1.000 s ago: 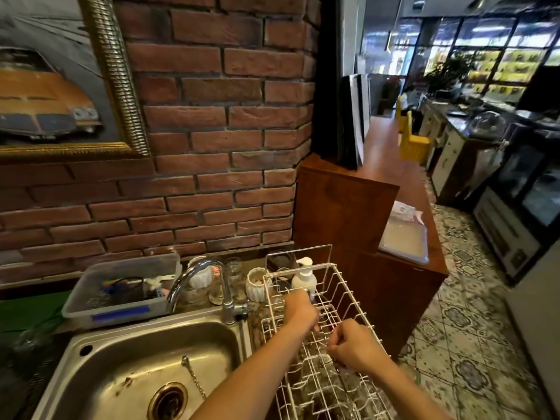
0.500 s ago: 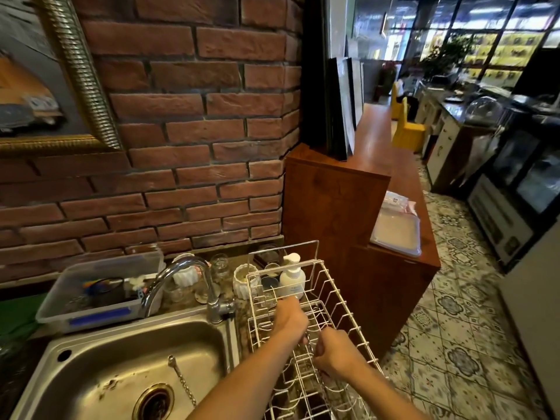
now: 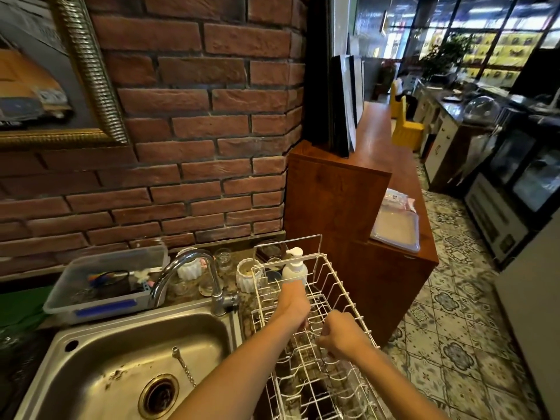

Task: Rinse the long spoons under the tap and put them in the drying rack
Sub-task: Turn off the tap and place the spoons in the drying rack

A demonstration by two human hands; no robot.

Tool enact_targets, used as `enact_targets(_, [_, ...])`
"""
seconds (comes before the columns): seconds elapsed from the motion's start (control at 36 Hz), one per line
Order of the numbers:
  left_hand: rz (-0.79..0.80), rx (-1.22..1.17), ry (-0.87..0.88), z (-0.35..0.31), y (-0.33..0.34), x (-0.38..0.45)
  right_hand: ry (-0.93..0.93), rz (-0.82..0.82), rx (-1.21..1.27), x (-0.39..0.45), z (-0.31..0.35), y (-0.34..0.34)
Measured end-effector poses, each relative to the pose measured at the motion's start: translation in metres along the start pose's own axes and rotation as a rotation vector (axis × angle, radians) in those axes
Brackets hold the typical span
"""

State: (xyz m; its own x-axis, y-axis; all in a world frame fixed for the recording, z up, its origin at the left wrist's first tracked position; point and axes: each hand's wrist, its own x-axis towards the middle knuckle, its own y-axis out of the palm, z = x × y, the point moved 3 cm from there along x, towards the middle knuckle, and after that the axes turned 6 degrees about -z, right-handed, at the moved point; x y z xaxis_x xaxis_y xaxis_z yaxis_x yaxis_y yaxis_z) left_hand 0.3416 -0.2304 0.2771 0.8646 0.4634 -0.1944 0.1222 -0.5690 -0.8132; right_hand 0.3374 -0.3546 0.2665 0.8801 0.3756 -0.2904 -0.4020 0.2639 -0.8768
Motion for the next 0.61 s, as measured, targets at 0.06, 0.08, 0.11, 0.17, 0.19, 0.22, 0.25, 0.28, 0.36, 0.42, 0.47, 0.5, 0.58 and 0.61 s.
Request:
enact_targets(0.06, [0.006, -0.071, 0.017, -0.001, -0.011, -0.003, 0.016, -0.017, 0.040, 0.000, 0.002, -0.011])
enact_targets(0.08, [0.018, -0.126, 0.023, 0.000, -0.017, -0.004, 0.022, -0.021, 0.082, 0.000, 0.003, -0.017])
enact_targets(0.11, [0.031, -0.199, 0.013, 0.003, -0.022, -0.005, 0.023, -0.028, 0.129, -0.001, 0.004, -0.024])
enact_targets(0.17, [0.043, -0.346, -0.002, 0.010, -0.038, -0.007, 0.008, -0.073, 0.208, -0.003, 0.009, -0.038])
enact_targets(0.19, [0.037, -0.398, -0.003, 0.014, -0.047, -0.009, -0.007, -0.101, 0.233, -0.005, 0.013, -0.045])
enact_targets(0.22, [0.027, -0.436, -0.007, 0.019, -0.056, -0.011, -0.025, -0.127, 0.244, -0.007, 0.018, -0.050])
enact_targets(0.25, [0.015, -0.474, -0.012, 0.026, -0.064, -0.013, -0.045, -0.148, 0.253, -0.010, 0.025, -0.054])
enact_targets(0.28, [0.009, -0.514, -0.024, 0.034, -0.072, -0.015, -0.066, -0.162, 0.267, -0.013, 0.033, -0.057])
enact_targets(0.36, [-0.042, -0.573, -0.059, 0.067, -0.089, -0.022, -0.166, -0.199, 0.301, -0.024, 0.064, -0.061])
enact_targets(0.42, [-0.046, -0.581, -0.095, 0.095, -0.096, -0.029, -0.231, -0.187, 0.331, -0.032, 0.089, -0.055])
enact_targets(0.47, [-0.043, -0.614, -0.154, 0.124, -0.102, -0.037, -0.269, -0.144, 0.348, -0.039, 0.113, -0.044])
enact_targets(0.5, [-0.054, -0.627, -0.184, 0.139, -0.105, -0.041, -0.282, -0.117, 0.359, -0.041, 0.125, -0.037])
enact_targets(0.58, [-0.087, -0.679, -0.274, 0.181, -0.112, -0.051, -0.318, -0.042, 0.379, -0.040, 0.156, -0.014])
enact_targets(0.61, [-0.094, -0.681, -0.300, 0.195, -0.114, -0.053, -0.326, -0.016, 0.372, -0.038, 0.165, -0.004])
